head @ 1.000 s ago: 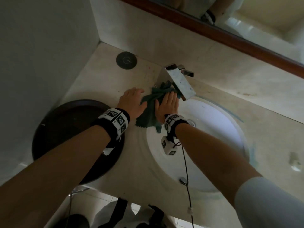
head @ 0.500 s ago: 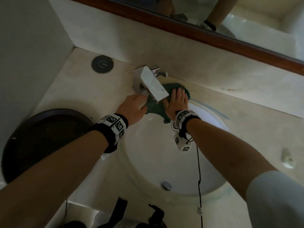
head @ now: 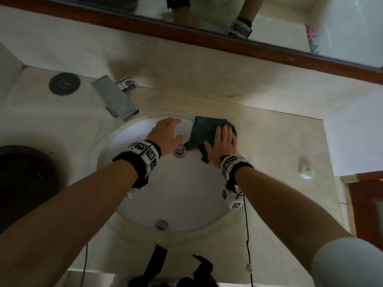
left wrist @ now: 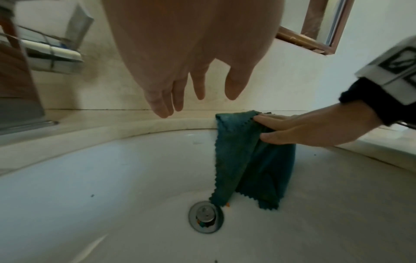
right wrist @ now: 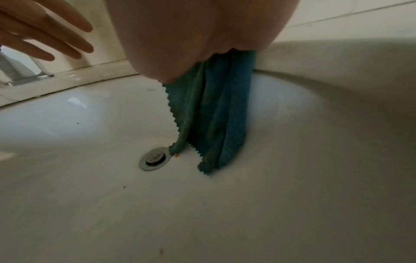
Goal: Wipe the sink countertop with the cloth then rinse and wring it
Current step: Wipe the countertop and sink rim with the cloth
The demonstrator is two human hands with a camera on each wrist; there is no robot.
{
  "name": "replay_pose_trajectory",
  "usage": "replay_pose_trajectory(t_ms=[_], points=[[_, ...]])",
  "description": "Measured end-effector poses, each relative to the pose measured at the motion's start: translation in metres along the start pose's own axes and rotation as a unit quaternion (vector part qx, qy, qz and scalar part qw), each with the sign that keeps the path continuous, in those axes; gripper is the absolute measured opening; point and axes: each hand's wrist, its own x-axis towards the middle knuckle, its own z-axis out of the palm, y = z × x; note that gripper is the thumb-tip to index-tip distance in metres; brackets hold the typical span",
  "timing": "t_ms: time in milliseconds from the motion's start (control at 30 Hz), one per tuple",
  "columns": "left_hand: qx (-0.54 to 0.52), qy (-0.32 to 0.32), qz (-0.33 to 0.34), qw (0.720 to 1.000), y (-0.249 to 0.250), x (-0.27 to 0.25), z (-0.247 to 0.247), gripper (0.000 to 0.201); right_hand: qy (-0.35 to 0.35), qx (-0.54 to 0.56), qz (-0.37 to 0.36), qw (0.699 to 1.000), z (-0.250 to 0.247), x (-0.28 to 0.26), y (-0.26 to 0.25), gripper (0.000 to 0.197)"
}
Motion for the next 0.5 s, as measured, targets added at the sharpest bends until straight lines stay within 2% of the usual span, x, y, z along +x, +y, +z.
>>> replay_pose_trajectory(t_ms=[233, 400, 500], points=[[0.01, -0.008, 0.002, 1.0, 0.024, 0.006, 0.007, 0.061, -0.006, 0.02, 0.062, 0.998, 0.009, -0.042, 0.062, 0.071], [0.006, 0.011, -0.009, 1.0, 0.018, 0.008, 0.006, 0.061, 0.011, 0.021, 0.073, 0.997, 0.008, -0.028, 0.06, 0.068], [0.005, 0.023, -0.022, 0.999, 0.009, 0.01, 0.004, 0.063, 0.009, -0.003, 0.047, 0.999, 0.0, -0.011, 0.054, 0.066]])
